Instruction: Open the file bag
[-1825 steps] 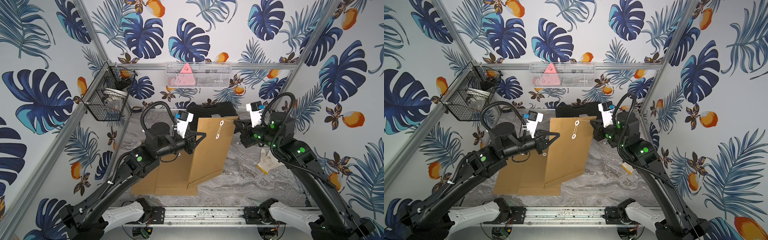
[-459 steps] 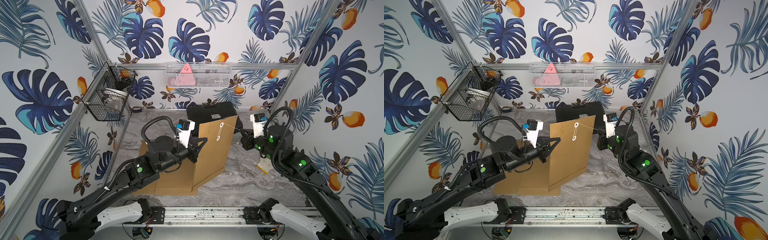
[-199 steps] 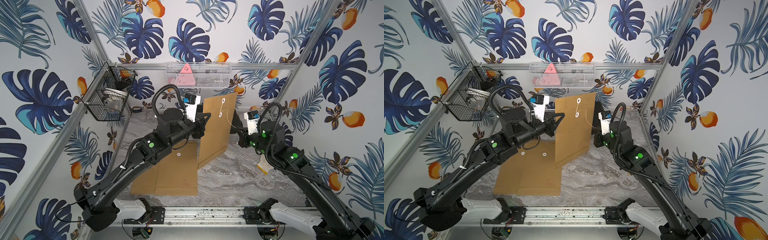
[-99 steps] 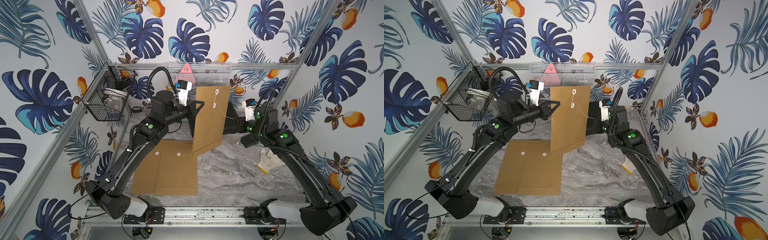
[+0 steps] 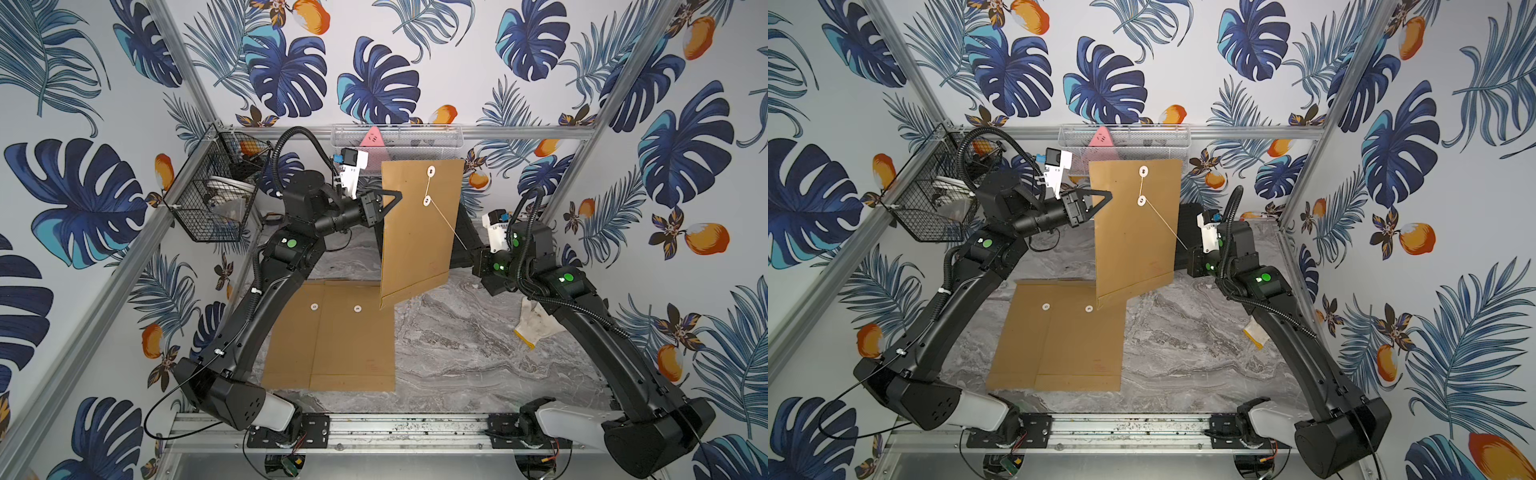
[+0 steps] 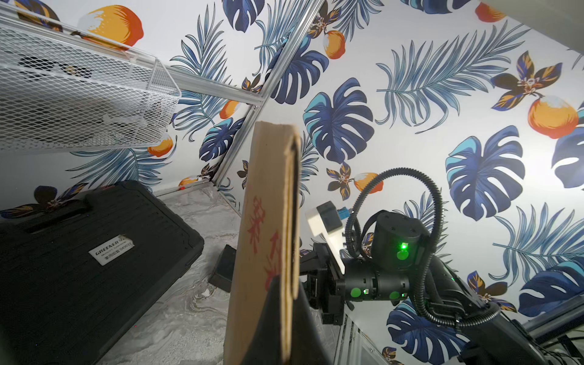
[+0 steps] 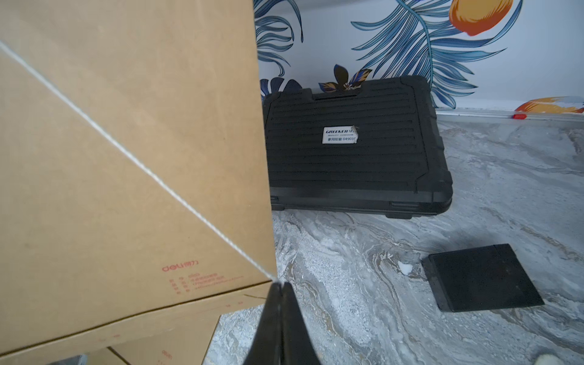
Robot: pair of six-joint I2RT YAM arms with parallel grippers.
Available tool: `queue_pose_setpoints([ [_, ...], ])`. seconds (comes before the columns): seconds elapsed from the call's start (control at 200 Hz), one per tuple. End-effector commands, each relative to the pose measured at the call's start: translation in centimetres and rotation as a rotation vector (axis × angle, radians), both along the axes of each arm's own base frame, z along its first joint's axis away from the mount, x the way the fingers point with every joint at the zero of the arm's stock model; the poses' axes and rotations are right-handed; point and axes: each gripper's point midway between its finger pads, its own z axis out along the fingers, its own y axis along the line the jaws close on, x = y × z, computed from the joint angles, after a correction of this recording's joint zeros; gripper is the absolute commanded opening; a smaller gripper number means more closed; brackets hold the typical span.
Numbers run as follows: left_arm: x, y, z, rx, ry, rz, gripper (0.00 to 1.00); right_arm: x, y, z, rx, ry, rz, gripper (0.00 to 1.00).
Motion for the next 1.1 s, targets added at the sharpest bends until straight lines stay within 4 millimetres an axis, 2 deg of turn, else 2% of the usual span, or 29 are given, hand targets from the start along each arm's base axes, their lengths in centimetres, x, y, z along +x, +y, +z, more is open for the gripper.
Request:
queue_pose_setpoints([
  [0.0,-0.7,0.2,1.9,-0.047,-0.052,-0.027,0.0,-0.8,0.8,-0.1,0.019,0.001,0.063,0.0],
  [0.34,-0.6,0.5,1.3,-0.048,-0.042,-0.001,0.0,-1.9,2.0,-0.8,0.05,0.005,0.141,0.0],
  [0.51,-0.1,1.7,0.9,-0.041,-0.042,0.086,0.0,-2.4,2.5,-1.3,0.049,0.012,0.15,0.0],
  [0.666,0.3,2.3,0.3,-0.04,-0.037,0.142,0.0,-3.0,3.5,-0.9,0.089,-0.015,0.155,0.0],
  [0.716,0.5,2.5,-0.1,-0.045,-0.028,0.156,0.0,-3.0,3.7,-0.2,0.101,-0.041,0.149,0.0],
  [0.741,0.6,2.6,-0.2,-0.047,-0.025,0.162,0.0,-3.6,4.7,-1.2,0.099,-0.023,0.176,0.0],
  [1.096,1.4,3.9,-1.9,-0.026,-0.005,0.263,0.0,-6.1,10.3,-1.1,0.093,-0.053,0.344,0.0],
])
